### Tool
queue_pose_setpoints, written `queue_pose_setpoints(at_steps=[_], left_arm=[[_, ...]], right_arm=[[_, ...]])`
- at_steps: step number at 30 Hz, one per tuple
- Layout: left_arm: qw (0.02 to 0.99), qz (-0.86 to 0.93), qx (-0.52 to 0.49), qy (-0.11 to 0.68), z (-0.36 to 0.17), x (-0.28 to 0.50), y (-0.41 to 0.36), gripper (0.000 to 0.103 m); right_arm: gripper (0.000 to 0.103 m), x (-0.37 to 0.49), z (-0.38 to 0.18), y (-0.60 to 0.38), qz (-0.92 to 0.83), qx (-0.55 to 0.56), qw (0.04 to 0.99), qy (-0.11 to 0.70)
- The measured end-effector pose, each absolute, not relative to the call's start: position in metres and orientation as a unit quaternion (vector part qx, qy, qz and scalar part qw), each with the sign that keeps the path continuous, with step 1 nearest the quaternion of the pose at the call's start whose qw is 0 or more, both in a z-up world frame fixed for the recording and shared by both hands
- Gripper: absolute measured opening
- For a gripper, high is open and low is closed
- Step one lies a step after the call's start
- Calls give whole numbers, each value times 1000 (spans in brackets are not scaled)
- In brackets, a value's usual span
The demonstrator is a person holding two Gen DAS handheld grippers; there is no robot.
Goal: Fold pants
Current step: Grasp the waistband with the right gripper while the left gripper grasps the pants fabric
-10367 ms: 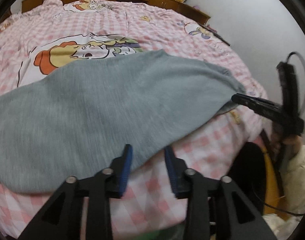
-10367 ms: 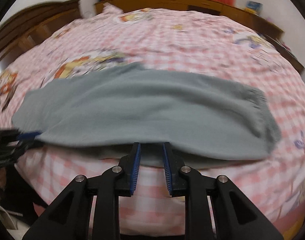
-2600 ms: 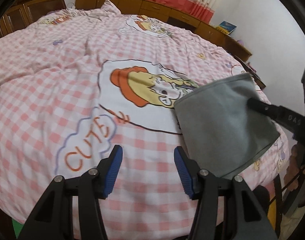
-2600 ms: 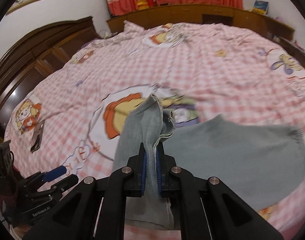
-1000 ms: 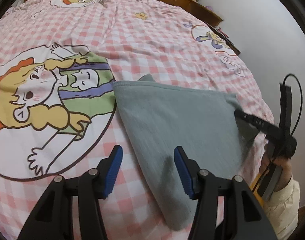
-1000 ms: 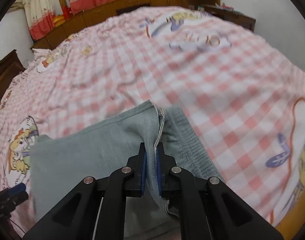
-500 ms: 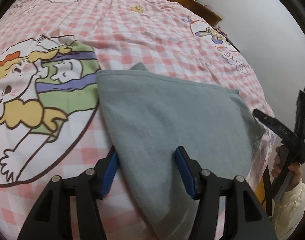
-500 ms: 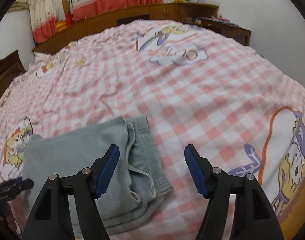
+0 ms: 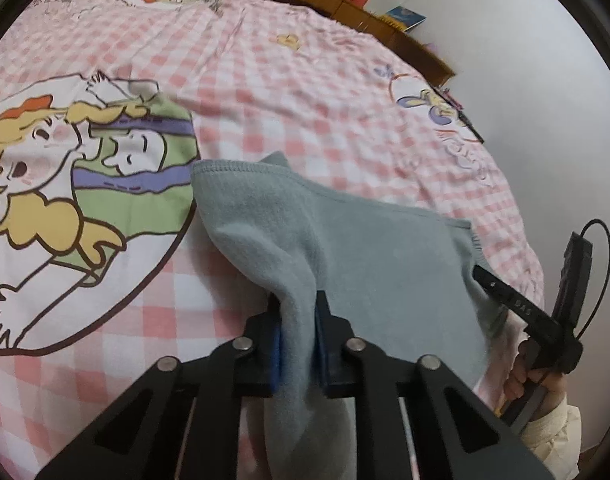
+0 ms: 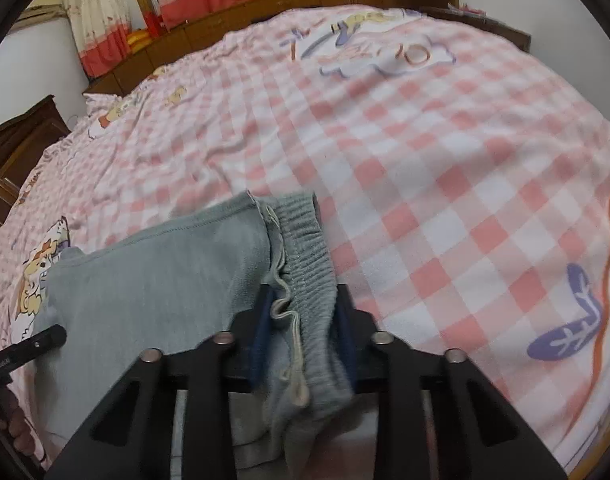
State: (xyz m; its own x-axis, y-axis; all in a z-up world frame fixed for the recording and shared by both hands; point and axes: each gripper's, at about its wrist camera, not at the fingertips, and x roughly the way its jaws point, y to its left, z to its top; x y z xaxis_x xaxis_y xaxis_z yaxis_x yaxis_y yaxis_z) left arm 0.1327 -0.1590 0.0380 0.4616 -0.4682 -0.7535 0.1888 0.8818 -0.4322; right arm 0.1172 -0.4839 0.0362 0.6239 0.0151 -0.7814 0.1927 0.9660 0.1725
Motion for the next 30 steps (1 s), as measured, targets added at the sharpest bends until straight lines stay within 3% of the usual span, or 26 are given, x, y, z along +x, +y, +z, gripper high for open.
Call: queue_pose_setpoints(at_steps=[3, 9, 18, 24, 30], left_arm=[[843, -209, -148, 473, 52, 130, -153, 12], [861, -214, -127, 443, 103, 115, -123, 11], [884, -148, -68, 439, 150, 88, -11, 12], [873, -94, -51, 476, 122, 90, 57, 13], [846, -63, -21, 528, 57, 98, 80, 28]], right_arm=[[15, 113, 44, -480, -51, 121, 899, 419], [13, 95, 90, -460, -37, 152, 909, 386], [13, 79, 118, -352, 60, 153, 913, 372], [13, 91, 93, -273, 105, 131, 907, 387], [16, 104, 50, -230, 66, 72, 895, 435]])
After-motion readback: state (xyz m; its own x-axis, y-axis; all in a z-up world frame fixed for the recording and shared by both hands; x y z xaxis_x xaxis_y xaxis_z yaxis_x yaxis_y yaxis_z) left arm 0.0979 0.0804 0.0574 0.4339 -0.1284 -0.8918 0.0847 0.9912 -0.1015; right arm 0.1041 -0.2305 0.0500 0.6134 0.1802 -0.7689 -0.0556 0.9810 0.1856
